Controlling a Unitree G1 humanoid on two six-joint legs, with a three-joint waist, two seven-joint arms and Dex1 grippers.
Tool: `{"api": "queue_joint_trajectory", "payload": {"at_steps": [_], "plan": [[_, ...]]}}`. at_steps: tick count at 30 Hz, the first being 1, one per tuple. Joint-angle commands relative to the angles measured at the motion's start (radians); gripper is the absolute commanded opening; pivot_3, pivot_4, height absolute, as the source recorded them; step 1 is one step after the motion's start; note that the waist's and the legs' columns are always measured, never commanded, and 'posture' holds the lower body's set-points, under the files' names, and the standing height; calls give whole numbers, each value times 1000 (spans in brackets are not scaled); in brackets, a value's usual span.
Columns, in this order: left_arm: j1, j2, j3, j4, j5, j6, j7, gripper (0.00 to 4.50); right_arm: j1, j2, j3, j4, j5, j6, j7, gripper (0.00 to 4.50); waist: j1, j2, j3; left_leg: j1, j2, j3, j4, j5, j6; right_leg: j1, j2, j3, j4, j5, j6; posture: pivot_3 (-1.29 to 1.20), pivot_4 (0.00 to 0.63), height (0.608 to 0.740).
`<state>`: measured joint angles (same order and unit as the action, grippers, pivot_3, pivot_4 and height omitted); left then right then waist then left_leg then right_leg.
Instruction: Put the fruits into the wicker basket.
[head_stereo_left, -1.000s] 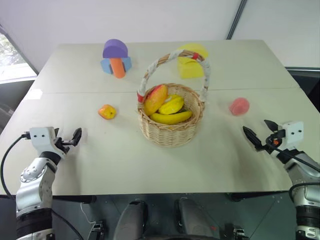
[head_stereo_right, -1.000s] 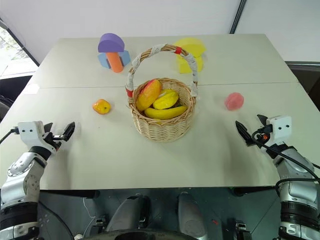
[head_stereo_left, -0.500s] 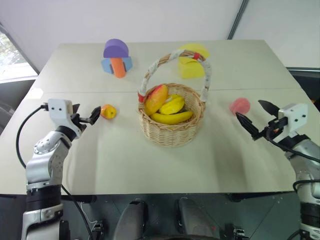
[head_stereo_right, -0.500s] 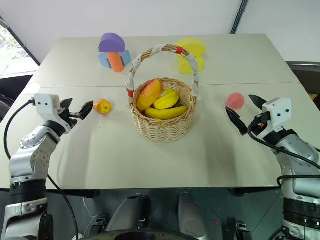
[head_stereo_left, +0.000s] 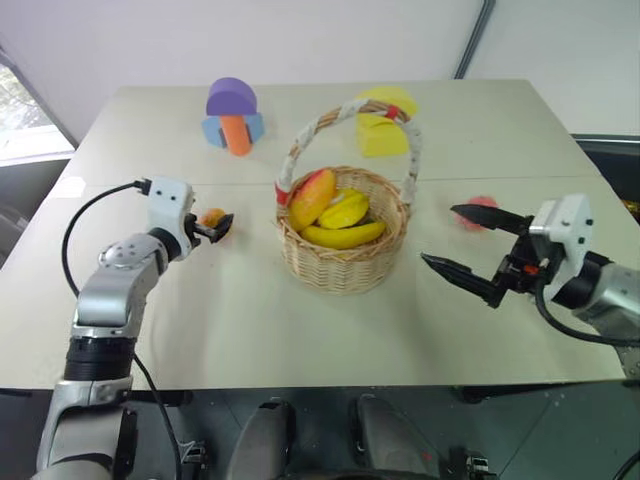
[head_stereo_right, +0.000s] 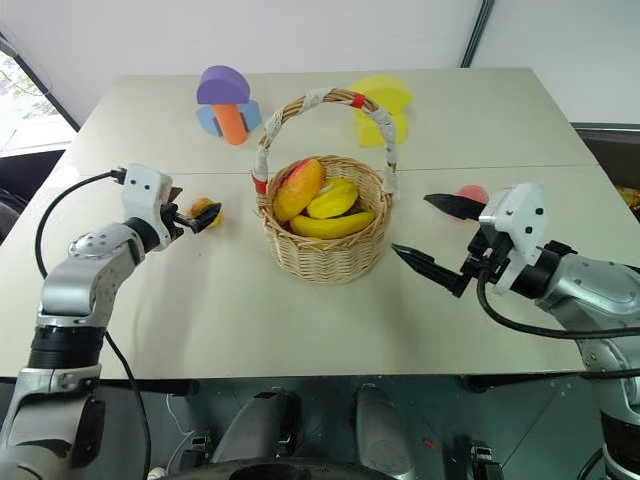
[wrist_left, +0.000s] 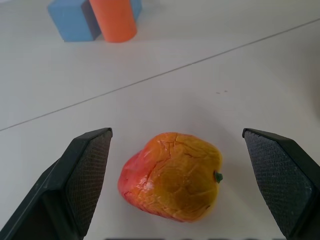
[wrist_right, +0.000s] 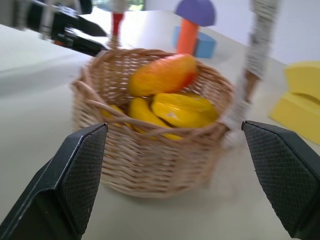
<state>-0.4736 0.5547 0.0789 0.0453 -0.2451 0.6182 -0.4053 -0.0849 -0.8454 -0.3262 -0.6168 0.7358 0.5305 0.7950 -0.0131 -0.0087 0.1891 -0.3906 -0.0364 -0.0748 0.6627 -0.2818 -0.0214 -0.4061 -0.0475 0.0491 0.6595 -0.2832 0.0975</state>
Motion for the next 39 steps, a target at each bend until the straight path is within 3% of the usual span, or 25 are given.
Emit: {"api": "queue_joint_trajectory", "payload": {"at_steps": [1,9,10,12,14,16,19,22,26,28,32,39], "plan": [[-34,5,-9,13,35,30,18,4500,-59,17,54,-79,47,15,-21,4478,-1,0,0,0,0,0,0,0,0,0,0,0,0,0,0,0,150,740],[-66,-17,-33,62,69,92,35,4500,-114,56,132,-88,35,14,-50,4478,3,0,0,-1,0,-1,0,0,0,0,-1,0,0,0,0,0,150,740],[-69,-21,-30,67,69,97,36,4085,-121,57,136,-87,33,12,-52,4500,3,0,0,-1,0,-1,0,0,0,0,-1,0,0,0,0,0,150,740],[-73,-27,-28,73,71,97,37,3722,-132,60,143,-85,32,12,-58,4500,3,0,0,-1,0,-1,0,0,0,0,-1,0,0,0,0,0,150,740],[-76,-31,-28,76,74,93,38,2794,-144,61,149,-88,33,18,-65,4500,3,0,0,-1,0,-1,0,0,0,0,-1,-1,0,0,0,0,150,740],[-78,-29,-33,75,82,91,39,2440,-158,62,154,-91,36,24,-74,4500,1,0,0,-1,0,-1,0,0,0,0,-1,-1,0,0,0,0,150,740],[-69,-17,-18,52,82,87,33,2440,-175,60,159,-92,37,30,-86,4500,1,0,0,-1,0,-1,0,0,0,-1,-1,-1,0,0,0,0,150,740],[-12,8,97,-69,-28,39,-57,2440,-192,53,157,-74,22,27,-89,4500,-3,-1,0,-1,0,-1,0,0,0,-1,-1,0,0,0,0,0,150,740],[87,52,194,-308,-227,57,-239,2440,-189,28,130,-33,0,17,-67,4500,1,-1,0,-3,0,-1,0,0,0,-3,-1,0,-1,0,0,0,150,740],[94,70,208,-450,-400,161,-305,2440,-192,13,109,1,-9,7,-47,4500,7,-1,0,-3,0,-1,0,0,0,-2,-2,-1,-2,0,0,0,150,740],[49,59,106,-577,-501,266,-289,2440,-188,-2,92,52,-37,-19,-10,4500,21,-1,0,-2,-1,-2,0,0,0,2,-4,-3,-5,0,0,0,150,740],[-112,-85,-188,-484,-298,202,-152,2440,-146,2,58,64,-70,-53,1,4500,24,-1,0,-2,-1,-3,0,0,0,2,-1,-3,-5,0,0,0,150,740]]}}
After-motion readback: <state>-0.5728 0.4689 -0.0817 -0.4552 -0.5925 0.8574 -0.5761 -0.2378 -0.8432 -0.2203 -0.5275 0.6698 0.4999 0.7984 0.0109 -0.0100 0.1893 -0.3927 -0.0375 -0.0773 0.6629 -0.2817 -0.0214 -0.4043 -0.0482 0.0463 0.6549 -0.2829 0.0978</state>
